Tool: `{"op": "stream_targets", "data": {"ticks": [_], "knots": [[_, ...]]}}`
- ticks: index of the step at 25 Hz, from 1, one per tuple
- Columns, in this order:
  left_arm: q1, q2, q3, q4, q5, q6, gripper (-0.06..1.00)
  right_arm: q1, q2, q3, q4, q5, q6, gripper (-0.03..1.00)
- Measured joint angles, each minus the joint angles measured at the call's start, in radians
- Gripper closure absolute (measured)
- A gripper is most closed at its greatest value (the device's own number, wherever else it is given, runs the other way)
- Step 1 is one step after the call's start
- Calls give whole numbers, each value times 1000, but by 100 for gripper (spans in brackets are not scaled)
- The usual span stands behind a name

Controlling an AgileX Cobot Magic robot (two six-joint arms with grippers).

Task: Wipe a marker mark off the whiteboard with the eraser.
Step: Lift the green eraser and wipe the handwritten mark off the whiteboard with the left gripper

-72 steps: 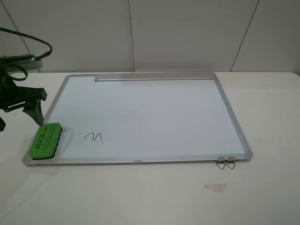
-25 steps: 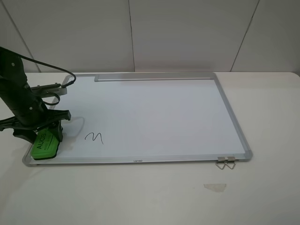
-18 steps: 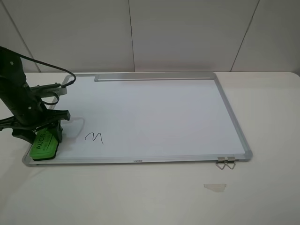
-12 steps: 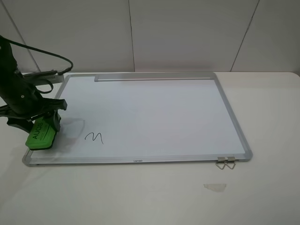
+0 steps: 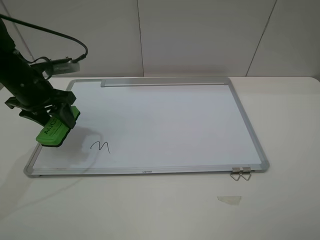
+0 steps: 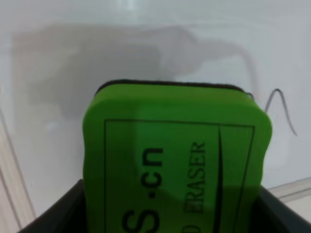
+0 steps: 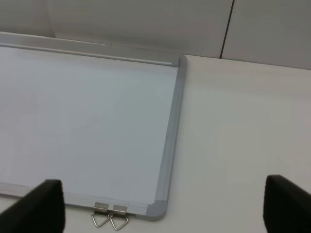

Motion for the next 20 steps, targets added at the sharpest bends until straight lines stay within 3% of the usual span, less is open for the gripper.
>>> {"op": "stream_targets", "data": {"ticks": [5, 16, 20], "knots": [[-101, 11, -1, -15, -17, 70, 35, 0, 0, 0, 0, 0, 0, 15], [-303, 199, -128, -14, -119, 78, 35, 0, 0, 0, 0, 0, 0, 15], [-348, 250, -135, 30, -157, 78, 35, -10, 0, 0, 0, 0, 0, 15]]}}
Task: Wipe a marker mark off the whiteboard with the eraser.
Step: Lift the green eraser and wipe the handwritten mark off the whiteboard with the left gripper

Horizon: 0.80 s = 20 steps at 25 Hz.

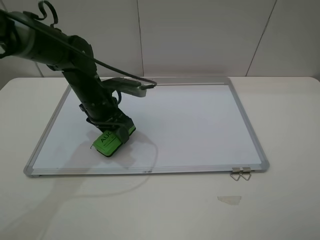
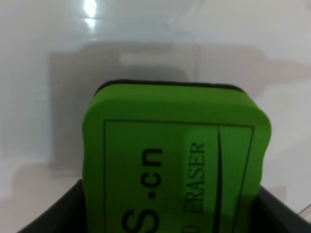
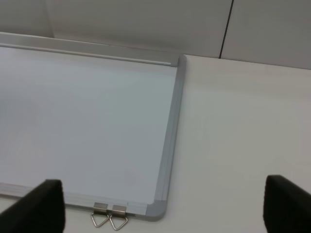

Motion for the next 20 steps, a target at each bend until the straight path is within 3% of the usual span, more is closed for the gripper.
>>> {"op": "stream_targets", "data": {"ticks": [20], "knots": [[-18, 40, -6, 146, 32, -1, 35, -26, 0, 0, 0, 0, 0, 15]]}}
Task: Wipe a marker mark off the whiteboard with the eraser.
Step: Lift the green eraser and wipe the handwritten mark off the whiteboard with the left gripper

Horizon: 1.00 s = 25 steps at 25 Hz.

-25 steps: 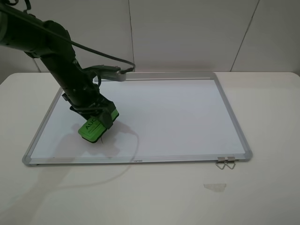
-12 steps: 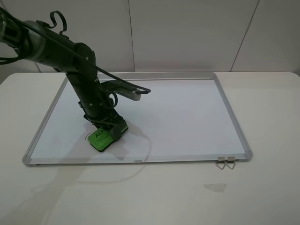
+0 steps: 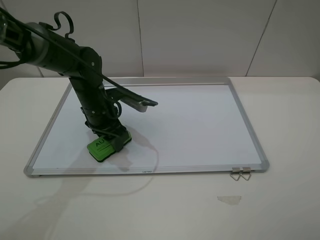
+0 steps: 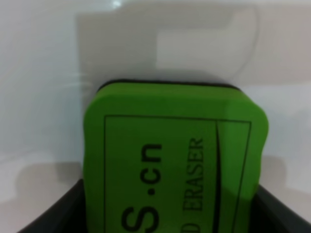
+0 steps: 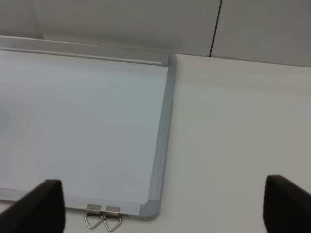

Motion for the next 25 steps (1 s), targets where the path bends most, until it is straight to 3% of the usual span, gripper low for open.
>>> {"op": "stream_targets", "data": {"ticks": [6, 19, 25], "knots": [[-1, 2, 0, 52, 3, 1, 35, 0, 0, 0, 0, 0, 0, 15], [-1, 20, -8, 67, 4, 1, 35, 0, 0, 0, 0, 0, 0, 15], [9, 20, -8, 79, -12, -57, 35, 0, 0, 0, 0, 0, 0, 15]]}}
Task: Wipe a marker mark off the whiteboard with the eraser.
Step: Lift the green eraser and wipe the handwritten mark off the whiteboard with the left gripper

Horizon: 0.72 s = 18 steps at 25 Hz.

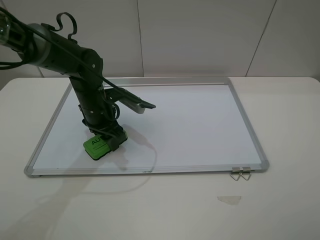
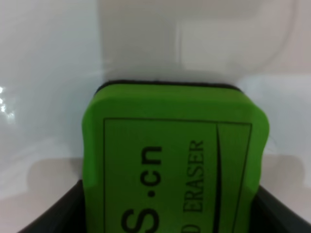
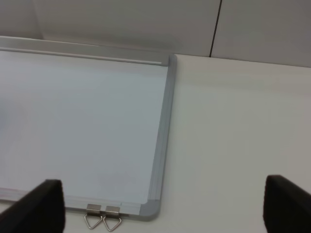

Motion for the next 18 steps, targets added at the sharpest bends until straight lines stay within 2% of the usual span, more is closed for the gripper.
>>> {"op": "stream_targets", "data": {"ticks": [11, 18], "knots": [[136, 0, 0, 20, -33, -37, 35, 0, 0, 0, 0, 0, 0, 15], [137, 0, 0, 18, -35, -37, 35, 0, 0, 0, 0, 0, 0, 15]]}}
